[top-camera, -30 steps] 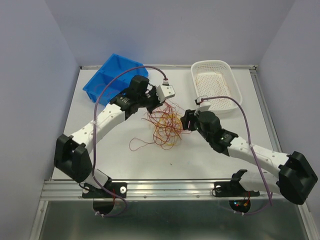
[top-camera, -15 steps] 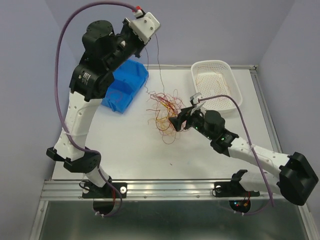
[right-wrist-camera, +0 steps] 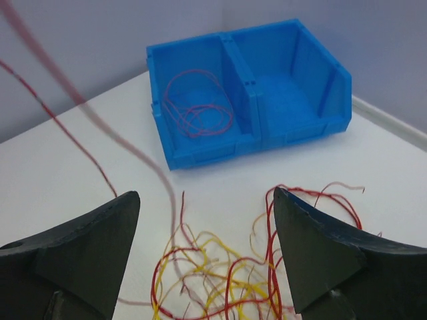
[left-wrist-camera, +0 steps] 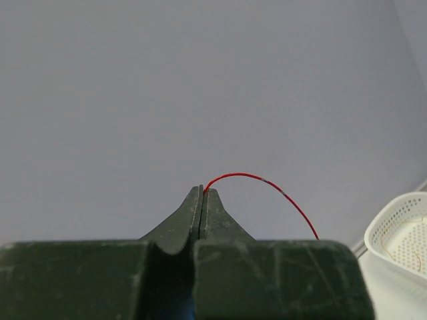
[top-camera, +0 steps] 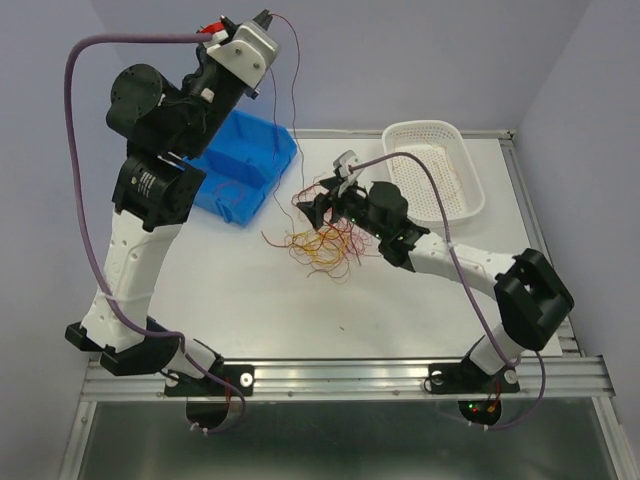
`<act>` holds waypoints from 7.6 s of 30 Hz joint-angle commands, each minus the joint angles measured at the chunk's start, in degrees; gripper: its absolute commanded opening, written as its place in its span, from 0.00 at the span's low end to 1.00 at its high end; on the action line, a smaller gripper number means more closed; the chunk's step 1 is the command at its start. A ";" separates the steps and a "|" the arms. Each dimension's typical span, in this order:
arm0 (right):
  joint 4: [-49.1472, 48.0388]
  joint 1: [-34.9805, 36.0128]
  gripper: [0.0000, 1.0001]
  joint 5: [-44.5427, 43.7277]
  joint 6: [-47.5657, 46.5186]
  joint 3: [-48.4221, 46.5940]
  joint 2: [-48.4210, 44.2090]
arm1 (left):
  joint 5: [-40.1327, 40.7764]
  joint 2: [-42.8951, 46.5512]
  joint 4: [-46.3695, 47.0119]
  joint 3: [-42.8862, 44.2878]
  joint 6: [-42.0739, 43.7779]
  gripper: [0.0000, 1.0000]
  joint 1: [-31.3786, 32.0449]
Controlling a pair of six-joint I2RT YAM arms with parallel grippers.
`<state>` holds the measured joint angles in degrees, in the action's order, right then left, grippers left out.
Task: Untangle the cables
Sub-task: Untie the cable, then place the cable in the bin.
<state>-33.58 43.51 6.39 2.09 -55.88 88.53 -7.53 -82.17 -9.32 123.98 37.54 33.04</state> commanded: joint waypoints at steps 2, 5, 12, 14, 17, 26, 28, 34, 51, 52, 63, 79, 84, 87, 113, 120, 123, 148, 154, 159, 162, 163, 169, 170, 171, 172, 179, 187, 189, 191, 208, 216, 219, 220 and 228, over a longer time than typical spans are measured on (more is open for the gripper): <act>-5.18 -0.18 0.80 4.84 -2.70 -11.78 5.50 | -6.09 3.15 12.91 1.35 -0.98 0.00 0.27; -5.26 -0.18 0.83 12.29 -1.13 -11.98 6.66 | -6.45 2.37 13.62 4.42 -0.19 0.00 0.27; -5.62 -1.58 0.94 20.31 1.25 -6.79 -0.19 | -4.25 3.33 17.05 -0.31 4.38 0.00 0.27; -5.62 -2.45 0.94 22.16 1.34 -4.77 -2.38 | -4.60 4.03 17.41 -1.46 4.56 0.00 0.27; -5.53 -2.99 0.97 27.43 1.60 -3.62 -3.19 | -4.69 3.95 17.76 -2.17 4.21 0.00 0.27; -1.57 -2.90 0.97 28.68 1.96 -8.89 3.13 | -5.57 3.25 17.76 -1.46 2.45 0.00 0.36; -1.66 -2.64 0.96 28.50 2.30 -10.30 4.28 | -5.22 2.90 17.76 -1.20 2.62 0.00 0.36; -1.14 0.17 0.88 24.28 2.04 -13.55 8.58 | -4.42 2.19 17.85 -1.20 3.07 0.00 0.36; 15.55 0.70 0.01 24.63 2.04 -23.74 2.09 | 11.85 -8.00 20.32 -0.14 -2.00 0.00 -14.99; 16.96 0.70 0.01 24.81 2.22 -25.84 1.13 | 10.27 -8.53 20.05 -0.75 -6.47 0.00 -17.72; 33.23 0.70 0.01 19.19 -0.42 -59.49 3.66 | -8.19 -15.30 19.61 -14.46 -21.89 0.00 -27.76; 34.11 0.09 0.00 9.52 -7.27 -72.45 12.19 | -58.29 -24.62 29.71 -35.00 -47.31 0.02 -22.32; 32.28 -0.88 0.01 8.37 -7.27 -68.85 11.14 | -62.60 -19.53 34.09 -45.92 -40.72 0.15 -17.49; 31.91 -1.67 0.00 8.55 -6.31 -68.14 11.05 | -63.75 -16.01 36.73 -51.81 -38.16 0.27 -16.43; 27.78 -3.34 0.01 16.37 1.08 -64.62 8.59 | -61.55 -15.47 81.57 -65.54 -57.22 0.72 -13.53; 27.34 -3.34 0.01 15.84 1.08 -64.45 8.76 | -63.22 -16.71 81.92 -65.36 -57.58 0.66 -11.24; 27.17 -3.43 0.01 15.75 0.99 -64.53 8.94 | -62.43 -16.62 81.83 -67.03 -56.35 0.65 -10.89; 26.38 -4.13 0.01 0.39 -3.47 -53.82 1.73 | -44.00 -12.23 24.15 -45.25 -24.02 0.00 -15.19; 26.03 -5.62 0.00 -8.58 -5.87 -46.96 0.59 | -34.33 -6.34 5.06 -25.75 -13.47 0.00 -16.51; 23.04 -9.57 0.00 -3.96 -2.45 -41.34 -0.20 | -25.53 -7.12 -4.82 -4.24 -10.47 0.00 -16.60; 22.69 -10.19 0.01 0.10 -2.26 -42.20 2.33 | -23.16 -8.87 -6.14 3.97 -10.99 0.00 -16.60; 22.60 -10.46 0.00 0.63 -0.70 -42.82 3.22 | -22.62 -9.49 -6.49 5.55 -11.17 0.00 -16.60; 18.39 -11.78 0.01 9.33 3.88 -50.36 14.62 | -18.31 -13.10 -2.21 5.14 -14.23 0.00 -18.09; 17.68 -11.86 0.00 9.60 4.67 -51.86 16.39 | -18.14 -13.36 -0.89 3.65 -15.21 0.00 -18.70; 17.15 -12.47 0.01 11.60 6.59 -53.79 18.67 | -18.13 -14.67 0.87 3.37 -16.00 0.00 -20.28; 15.93 -12.83 0.01 13.10 7.57 -57.46 22.44 | -18.22 -15.73 1.32 3.63 -17.31 0.00 -21.08; 8.12 -13.62 0.00 17.51 13.82 -74.79 40.12 | -20.86 -28.29 2.20 12.33 -17.50 0.00 -25.65; -10.68 -13.71 0.01 13.21 16.98 -84.83 56.56 | -23.84 -38.14 12.12 14.01 -23.29 0.00 -28.73; -14.12 -13.62 0.01 13.38 18.82 -85.62 58.58 | -24.98 -40.59 14.58 13.48 -25.74 0.00 -29.52; -16.15 -13.54 0.00 13.21 19.88 -85.63 59.29 | -25.43 -42.27 15.73 12.95 -27.68 0.00 -29.96; -21.77 -13.62 0.01 11.71 22.17 -87.03 62.63 | -34.92 -51.15 30.67 0.38 -37.00 0.05 -30.84; -23.37 -13.62 0.01 11.27 22.52 -83.78 61.24 | -37.12 -48.79 30.06 -3.39 -32.45 0.60 -30.75; -23.46 -13.71 0.00 11.27 22.35 -81.68 59.92 | -37.56 -45.63 31.55 -6.89 -31.21 0.66 -30.84; -23.46 -13.62 0.00 11.19 22.43 -81.32 59.48 | -38.34 -44.49 32.34 -7.70 -30.43 0.68 -30.93; -23.46 -13.62 0.01 10.48 22.52 -79.83 59.39 | -42.30 -41.40 38.85 -15.00 -34.72 0.69 -32.60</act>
<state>-53.28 29.80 18.20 24.29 -137.01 150.47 -46.54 -129.84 22.06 110.39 5.08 1.78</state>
